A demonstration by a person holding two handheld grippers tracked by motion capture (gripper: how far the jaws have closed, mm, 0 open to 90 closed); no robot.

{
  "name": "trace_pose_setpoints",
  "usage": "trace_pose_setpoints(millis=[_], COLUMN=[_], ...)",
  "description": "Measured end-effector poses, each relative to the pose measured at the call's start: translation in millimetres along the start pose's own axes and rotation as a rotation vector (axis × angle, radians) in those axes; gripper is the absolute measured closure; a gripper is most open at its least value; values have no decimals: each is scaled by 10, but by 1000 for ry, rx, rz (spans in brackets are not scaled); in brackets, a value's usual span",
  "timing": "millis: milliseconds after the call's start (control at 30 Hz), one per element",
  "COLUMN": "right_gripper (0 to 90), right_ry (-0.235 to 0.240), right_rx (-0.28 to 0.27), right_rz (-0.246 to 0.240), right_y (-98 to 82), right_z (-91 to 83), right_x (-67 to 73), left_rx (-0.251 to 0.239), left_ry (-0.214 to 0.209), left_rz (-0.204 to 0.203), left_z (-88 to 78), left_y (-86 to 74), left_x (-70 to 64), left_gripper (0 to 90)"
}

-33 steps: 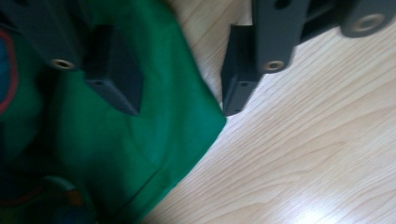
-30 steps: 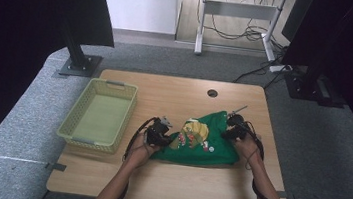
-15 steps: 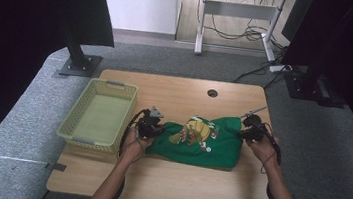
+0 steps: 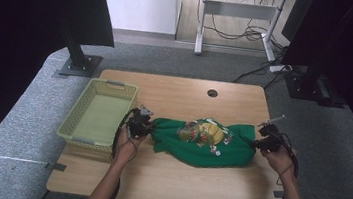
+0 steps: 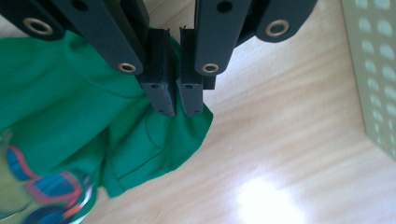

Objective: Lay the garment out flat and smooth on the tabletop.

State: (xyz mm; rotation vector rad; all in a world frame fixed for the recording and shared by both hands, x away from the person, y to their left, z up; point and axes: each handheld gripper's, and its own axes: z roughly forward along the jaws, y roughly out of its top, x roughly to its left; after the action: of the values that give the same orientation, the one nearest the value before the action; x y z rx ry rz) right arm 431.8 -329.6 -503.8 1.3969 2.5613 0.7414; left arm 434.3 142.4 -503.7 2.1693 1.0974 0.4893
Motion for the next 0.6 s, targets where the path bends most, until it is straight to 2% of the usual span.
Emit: trace_pose_setpoints(millis=[33, 67, 100, 133, 167, 233, 300, 333, 367, 400, 433, 467, 533, 600], right_gripper=[856, 710, 710, 652, 652, 506, 506, 478, 478, 478, 407, 407, 400, 400], right_ry=[0, -35, -35, -44, -44, -65, -70, -70, -70, -63, -42, -42, -31, -27], right_rx=[0, -15, -15, -34, -34, -110, -125, -125, -125, -135, -117, -117, -97, -87], right_rz=[0, -25, -25, -32, -32, -56, -60, -60, -60, -82, -107, -107, -117, -119], right_y=[0, -7, -7, 11, 11, 120, 152, 152, 152, 235, 284, 284, 293, 290], right_z=[0, -68, -68, -107, -107, -215, -213, -213, -213, -115, 75, 75, 201, 254], right_x=[0, 41, 41, 54, 54, 107, 122, 122, 122, 175, 216, 216, 230, 234], left_rx=[4, -9, -9, -29, -29, -54, -54, -53, -53, -53, 0, 0, 24, 24], left_ry=[7, 11, 11, 6, 6, -1, -1, -17, -17, -17, -20, -20, -13, -13], left_rz=[6, 8, 8, 9, 9, 28, 28, 52, 52, 52, 79, 79, 80, 80], left_z=[19, 3, 3, -29, -29, -51, -51, 26, 26, 26, 218, 218, 303, 303], left_y=[7, 29, 29, 86, 86, 186, 186, 243, 243, 243, 234, 234, 205, 205], left_x=[-22, -33, -33, -51, -51, -107, -107, -180, -180, -180, -235, -235, -235, -235], left_gripper=[820, 636, 577, 577, 500, 465, 459, 459, 458, 458, 463, 466, 470, 470])
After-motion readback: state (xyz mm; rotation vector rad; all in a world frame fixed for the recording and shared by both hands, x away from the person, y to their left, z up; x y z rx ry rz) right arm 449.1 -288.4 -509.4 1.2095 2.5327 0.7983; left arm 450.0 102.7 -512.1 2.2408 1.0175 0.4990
